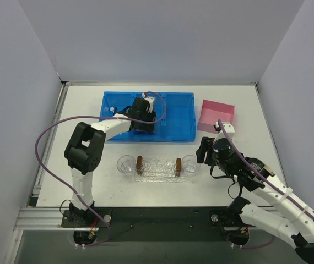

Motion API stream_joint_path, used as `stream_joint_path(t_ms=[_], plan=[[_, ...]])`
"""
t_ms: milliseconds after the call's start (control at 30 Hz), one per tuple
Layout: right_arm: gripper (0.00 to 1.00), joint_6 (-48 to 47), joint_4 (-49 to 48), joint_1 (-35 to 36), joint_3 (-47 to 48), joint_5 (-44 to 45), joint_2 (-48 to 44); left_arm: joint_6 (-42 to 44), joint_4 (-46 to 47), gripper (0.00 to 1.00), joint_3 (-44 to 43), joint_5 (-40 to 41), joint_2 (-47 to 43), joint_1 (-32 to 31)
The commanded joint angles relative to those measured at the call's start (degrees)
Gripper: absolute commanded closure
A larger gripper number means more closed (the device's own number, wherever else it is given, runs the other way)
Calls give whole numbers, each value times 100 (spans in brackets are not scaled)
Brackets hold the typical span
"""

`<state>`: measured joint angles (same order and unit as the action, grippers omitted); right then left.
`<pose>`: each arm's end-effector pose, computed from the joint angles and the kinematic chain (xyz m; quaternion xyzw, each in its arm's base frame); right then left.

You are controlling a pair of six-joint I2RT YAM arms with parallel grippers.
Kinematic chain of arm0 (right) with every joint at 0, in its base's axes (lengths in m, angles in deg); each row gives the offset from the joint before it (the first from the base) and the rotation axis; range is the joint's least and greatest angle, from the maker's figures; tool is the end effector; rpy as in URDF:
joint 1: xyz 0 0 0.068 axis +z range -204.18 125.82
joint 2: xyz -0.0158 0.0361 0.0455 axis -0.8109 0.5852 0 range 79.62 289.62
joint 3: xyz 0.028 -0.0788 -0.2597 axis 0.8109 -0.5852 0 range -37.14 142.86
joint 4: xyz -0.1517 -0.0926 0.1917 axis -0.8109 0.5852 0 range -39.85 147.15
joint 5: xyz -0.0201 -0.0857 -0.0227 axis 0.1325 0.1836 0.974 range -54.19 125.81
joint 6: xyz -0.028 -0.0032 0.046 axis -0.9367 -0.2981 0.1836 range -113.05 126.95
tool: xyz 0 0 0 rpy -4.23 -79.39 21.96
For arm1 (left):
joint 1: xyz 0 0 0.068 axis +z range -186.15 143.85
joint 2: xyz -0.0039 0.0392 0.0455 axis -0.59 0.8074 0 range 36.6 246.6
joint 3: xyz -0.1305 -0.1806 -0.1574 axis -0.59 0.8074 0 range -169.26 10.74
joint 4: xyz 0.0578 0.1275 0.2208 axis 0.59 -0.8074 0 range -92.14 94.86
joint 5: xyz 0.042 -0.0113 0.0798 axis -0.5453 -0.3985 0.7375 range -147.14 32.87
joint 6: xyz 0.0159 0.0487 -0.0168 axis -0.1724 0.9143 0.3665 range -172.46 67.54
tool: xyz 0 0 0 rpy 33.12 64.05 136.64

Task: Prepare toiletry sets of a toothbrush and toothpaste on the tray

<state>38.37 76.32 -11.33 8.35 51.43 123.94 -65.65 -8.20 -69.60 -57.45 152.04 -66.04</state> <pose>0.1333 0.1106 0.3171 -0.0106 0.8387 0.2300 0.4936 0.3827 -0.2200 0.1784 0.1366 0.9240 -0.1335 0.3312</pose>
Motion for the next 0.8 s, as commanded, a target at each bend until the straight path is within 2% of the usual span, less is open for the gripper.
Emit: stream_joint_path(t_ms=[0, 200, 367, 400, 500, 633, 767], plan=[[44, 13, 81, 30, 56, 38, 95, -69, -4, 44, -272, 32, 75, 45], [44, 31, 72, 30, 56, 20, 148, -210, -4, 52, -298, -223, 146, 45], [44, 48, 81, 39, 38, 12, 121, -403, 40, 64, -307, -425, 76, 45], [44, 48, 72, 39, 30, 12, 121, -430, 49, 71, -281, -443, 49, 36], [44, 14, 81, 30, 21, 12, 139, -509, 84, 79, -263, -539, -47, 45], [44, -83, 116, 30, 144, -59, 139, -597, 181, 100, -185, -715, -267, 45], [44, -180, 169, 30, 302, -32, 165, -763, 374, 100, -9, -847, -696, 45]])
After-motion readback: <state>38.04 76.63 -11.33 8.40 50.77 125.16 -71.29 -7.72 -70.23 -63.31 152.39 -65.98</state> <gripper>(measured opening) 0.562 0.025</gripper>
